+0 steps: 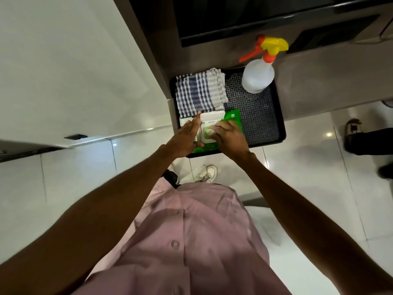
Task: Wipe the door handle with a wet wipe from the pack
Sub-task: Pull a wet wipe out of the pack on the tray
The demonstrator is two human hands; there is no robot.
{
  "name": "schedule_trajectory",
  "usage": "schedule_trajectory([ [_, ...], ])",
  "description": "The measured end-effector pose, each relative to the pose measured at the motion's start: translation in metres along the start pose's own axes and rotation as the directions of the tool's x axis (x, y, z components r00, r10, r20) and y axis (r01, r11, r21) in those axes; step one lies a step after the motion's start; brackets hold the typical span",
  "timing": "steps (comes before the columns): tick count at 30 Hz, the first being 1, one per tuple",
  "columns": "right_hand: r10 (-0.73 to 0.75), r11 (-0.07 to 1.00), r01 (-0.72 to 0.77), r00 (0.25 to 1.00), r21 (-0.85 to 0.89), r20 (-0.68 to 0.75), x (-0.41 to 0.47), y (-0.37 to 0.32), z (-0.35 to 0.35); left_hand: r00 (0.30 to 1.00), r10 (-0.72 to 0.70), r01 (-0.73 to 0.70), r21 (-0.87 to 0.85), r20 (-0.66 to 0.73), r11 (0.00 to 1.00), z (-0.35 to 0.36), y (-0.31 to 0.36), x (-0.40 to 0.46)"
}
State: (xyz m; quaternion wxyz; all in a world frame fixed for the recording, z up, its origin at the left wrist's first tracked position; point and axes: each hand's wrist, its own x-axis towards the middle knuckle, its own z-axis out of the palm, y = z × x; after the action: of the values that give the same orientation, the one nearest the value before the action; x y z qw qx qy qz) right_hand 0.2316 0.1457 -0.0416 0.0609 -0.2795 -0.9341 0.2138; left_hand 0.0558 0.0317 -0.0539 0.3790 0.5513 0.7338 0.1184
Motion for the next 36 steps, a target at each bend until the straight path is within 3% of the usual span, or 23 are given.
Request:
schedule_trajectory([
  [6, 0.089, 0.995, -0.090, 0.995, 0.034, 0.050, 0.014, -0.008, -0.002, 1.000, 0.002, -0.002, -0.006, 0.014, 1.000, -0.003, 0.004, -0.001],
  [9, 0.181, 0.950, -0.171, 0.983, 0.260, -0.016, 0.009, -0.007, -0.003, 1.000, 0.003, -0.003, -0.031, 0.010, 1.000, -0.006, 0.005, -0.001],
  [12, 0.390, 0.794, -0.269, 0.913, 0.545, -0.118, -0.005, -0.006, -0.011, 1.000, -0.005, 0.007, -0.115, 0.022, 0.993, -0.009, 0.003, -0.002],
  [14, 0.540, 0.624, -0.272, 0.827, 0.733, -0.153, -0.010, -0.007, -0.017, 0.999, 0.050, -0.048, -0.121, 0.016, 0.991, -0.010, -0.001, -0.002],
  [17, 0.705, 0.296, -0.272, 0.709, 0.916, -0.017, -0.009, -0.003, -0.025, 0.991, 0.130, -0.131, 0.041, 0.030, 0.990, -0.006, -0.006, -0.002],
  [19, 0.744, 0.179, -0.320, 0.663, 0.930, 0.085, -0.007, 0.002, -0.028, 0.984, 0.179, -0.181, 0.159, 0.022, 0.971, -0.003, -0.006, -0.002],
  [22, 0.760, 0.108, -0.390, 0.625, 0.915, 0.177, -0.005, 0.008, -0.029, 0.984, 0.177, -0.162, 0.334, -0.017, 0.929, 0.002, 0.002, -0.004],
  [25, 0.733, 0.040, -0.396, 0.635, 0.917, 0.242, -0.001, 0.007, -0.031, 0.993, 0.119, -0.095, 0.483, -0.019, 0.871, 0.002, 0.010, -0.005],
  [31, 0.664, -0.055, -0.353, 0.686, 0.934, 0.298, 0.011, -0.018, -0.048, 0.990, 0.143, -0.115, 0.544, -0.010, 0.831, -0.019, 0.035, -0.006],
  [33, 0.649, -0.051, -0.358, 0.698, 0.932, 0.303, 0.019, -0.036, -0.054, 0.984, 0.160, -0.108, 0.460, -0.075, 0.881, -0.036, 0.040, -0.014],
  [34, 0.645, -0.057, -0.361, 0.699, 0.931, 0.310, 0.024, -0.048, -0.057, 0.977, 0.129, -0.072, 0.304, -0.172, 0.950, -0.047, 0.040, -0.023],
  [35, 0.642, -0.063, -0.357, 0.700, 0.932, 0.311, 0.028, -0.062, -0.060, 0.960, 0.033, -0.018, 0.054, -0.278, 0.998, -0.056, 0.040, -0.033],
  [36, 0.634, -0.060, -0.352, 0.709, 0.934, 0.308, 0.033, -0.083, -0.061, 0.940, -0.098, 0.014, -0.249, -0.326, 0.968, -0.071, 0.037, -0.050],
])
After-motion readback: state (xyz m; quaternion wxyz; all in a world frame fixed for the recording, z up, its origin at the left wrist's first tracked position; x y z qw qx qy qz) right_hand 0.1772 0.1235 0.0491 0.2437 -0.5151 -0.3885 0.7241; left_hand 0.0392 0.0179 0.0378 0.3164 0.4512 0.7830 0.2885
